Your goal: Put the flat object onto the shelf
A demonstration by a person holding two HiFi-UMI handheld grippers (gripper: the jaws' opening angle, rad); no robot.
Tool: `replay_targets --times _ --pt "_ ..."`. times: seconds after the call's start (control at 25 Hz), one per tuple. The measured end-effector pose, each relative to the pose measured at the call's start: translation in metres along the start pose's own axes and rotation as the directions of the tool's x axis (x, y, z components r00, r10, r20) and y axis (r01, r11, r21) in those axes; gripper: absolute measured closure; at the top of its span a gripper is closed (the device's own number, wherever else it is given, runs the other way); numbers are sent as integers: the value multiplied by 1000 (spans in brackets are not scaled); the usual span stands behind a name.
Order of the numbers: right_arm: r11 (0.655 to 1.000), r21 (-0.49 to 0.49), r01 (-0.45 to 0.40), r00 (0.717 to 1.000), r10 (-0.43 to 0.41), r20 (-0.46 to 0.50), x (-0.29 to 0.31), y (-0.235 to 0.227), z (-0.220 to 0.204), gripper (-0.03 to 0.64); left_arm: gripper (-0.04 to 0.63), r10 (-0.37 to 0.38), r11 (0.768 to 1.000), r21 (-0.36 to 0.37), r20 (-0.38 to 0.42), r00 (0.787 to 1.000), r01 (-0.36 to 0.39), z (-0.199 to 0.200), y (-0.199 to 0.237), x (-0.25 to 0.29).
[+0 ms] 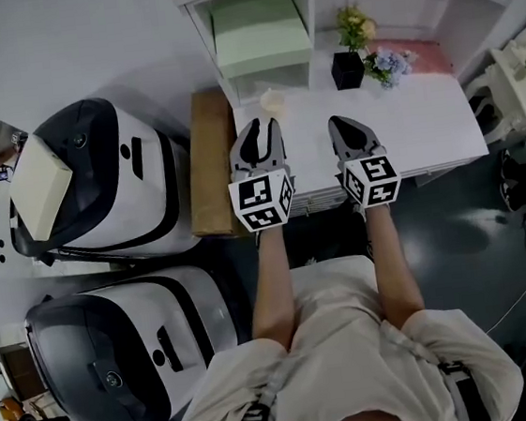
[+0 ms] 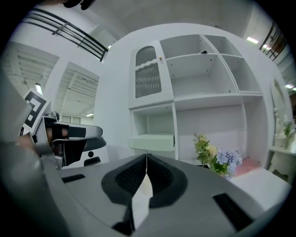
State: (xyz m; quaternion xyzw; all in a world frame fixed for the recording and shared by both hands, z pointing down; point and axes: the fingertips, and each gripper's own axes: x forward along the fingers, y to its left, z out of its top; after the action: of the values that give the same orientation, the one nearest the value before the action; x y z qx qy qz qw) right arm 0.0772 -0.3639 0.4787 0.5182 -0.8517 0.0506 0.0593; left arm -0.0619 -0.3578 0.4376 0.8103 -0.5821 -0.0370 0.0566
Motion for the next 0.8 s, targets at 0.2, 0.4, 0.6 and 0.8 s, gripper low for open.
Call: replay_targets --times 0.2,0.4,0.6,0.8 --pt "1000 -5 -10 1000 11 11 5 3 8 548 554 5 1000 8 10 1000 -5 3 2 0" --pt "999 -12 -50 999 50 7 14 16 11 548 582 17 1000 23 13 1000 -17 7 6 -2" --pt "997 -26 -76 997 76 -1 16 24 11 548 584 20 999 26 2 1000 -20 5 3 -3" --pt "996 -28 -88 996 88 -6 16 30 8 548 585 -2 1000 15 1 1000 2 3 2 -6"
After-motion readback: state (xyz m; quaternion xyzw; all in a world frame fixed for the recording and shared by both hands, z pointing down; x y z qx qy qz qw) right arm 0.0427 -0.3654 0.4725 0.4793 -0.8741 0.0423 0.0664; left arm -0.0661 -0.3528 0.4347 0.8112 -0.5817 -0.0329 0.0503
